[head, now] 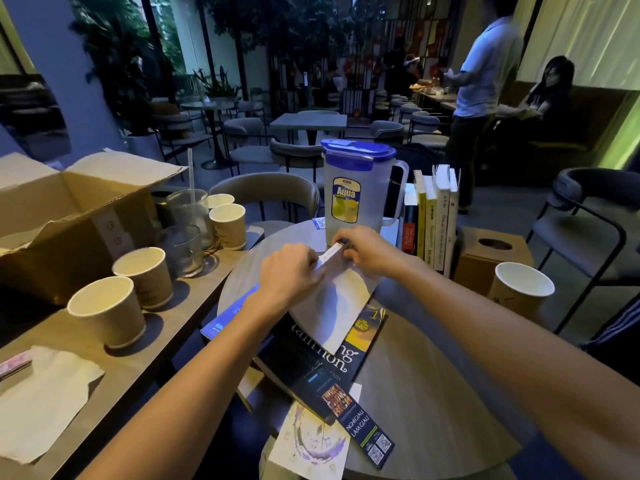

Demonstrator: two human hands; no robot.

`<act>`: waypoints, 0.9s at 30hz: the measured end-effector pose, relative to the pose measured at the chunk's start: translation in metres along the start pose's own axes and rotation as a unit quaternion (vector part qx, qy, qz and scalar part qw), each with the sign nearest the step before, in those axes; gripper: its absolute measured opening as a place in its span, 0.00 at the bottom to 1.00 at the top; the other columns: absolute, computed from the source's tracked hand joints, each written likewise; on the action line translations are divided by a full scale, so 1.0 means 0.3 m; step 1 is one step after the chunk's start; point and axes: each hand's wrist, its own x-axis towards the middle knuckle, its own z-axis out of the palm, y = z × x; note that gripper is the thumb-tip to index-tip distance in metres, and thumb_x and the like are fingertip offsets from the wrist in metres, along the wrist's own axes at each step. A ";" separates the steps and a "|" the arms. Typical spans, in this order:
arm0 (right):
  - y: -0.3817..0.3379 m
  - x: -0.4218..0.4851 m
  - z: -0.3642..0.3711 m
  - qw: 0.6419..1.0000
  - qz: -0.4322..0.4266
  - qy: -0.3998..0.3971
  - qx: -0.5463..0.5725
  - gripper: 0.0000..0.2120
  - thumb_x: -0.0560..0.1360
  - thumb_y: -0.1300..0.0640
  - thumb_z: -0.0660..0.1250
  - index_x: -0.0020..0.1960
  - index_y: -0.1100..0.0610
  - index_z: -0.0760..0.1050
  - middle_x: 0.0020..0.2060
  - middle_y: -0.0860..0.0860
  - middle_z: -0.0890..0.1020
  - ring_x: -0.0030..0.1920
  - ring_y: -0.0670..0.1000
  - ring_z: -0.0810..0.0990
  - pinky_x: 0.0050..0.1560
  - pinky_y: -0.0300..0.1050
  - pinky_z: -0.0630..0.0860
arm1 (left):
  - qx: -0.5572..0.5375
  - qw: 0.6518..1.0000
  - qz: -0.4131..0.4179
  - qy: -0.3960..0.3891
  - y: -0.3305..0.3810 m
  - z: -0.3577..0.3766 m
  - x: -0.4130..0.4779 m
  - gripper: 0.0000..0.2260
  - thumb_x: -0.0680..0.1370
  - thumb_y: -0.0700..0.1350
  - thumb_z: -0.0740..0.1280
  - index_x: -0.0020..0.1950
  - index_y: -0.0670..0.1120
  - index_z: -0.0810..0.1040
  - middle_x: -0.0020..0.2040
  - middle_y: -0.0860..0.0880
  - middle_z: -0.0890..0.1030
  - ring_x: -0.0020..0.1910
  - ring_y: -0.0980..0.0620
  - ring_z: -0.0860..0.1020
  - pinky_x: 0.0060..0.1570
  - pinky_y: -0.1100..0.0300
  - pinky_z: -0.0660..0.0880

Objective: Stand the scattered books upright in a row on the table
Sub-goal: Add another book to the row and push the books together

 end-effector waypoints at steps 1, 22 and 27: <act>-0.002 0.000 -0.019 1.000 -0.004 0.012 0.009 0.13 0.80 0.67 0.61 0.61 0.58 0.77 0.58 0.55 0.75 0.57 0.53 0.74 0.49 0.35 0.68 | -0.014 1.000 0.002 0.017 -0.003 -0.014 0.002 0.13 0.76 0.54 0.66 0.43 0.45 0.80 0.38 0.47 0.80 0.42 0.41 0.79 0.34 0.56 0.70; -0.087 -0.179 -0.432 0.995 -0.080 0.047 -0.019 0.12 0.79 0.59 0.69 0.60 0.49 0.79 0.52 0.47 0.82 0.55 0.45 0.80 0.54 0.43 0.77 | -0.359 0.922 0.143 0.005 0.134 -0.088 0.003 0.11 0.80 0.52 0.67 0.56 0.45 0.78 0.46 0.50 0.84 0.41 0.55 0.83 0.39 0.54 0.82; -0.075 -0.233 -0.461 0.997 -0.059 0.002 -0.048 0.13 0.78 0.58 0.69 0.62 0.50 0.79 0.54 0.47 0.82 0.55 0.45 0.79 0.54 0.42 0.75 | -0.410 0.898 0.148 -0.055 0.173 -0.065 0.001 0.11 0.80 0.50 0.67 0.58 0.46 0.79 0.51 0.50 0.85 0.49 0.54 0.84 0.43 0.50 0.84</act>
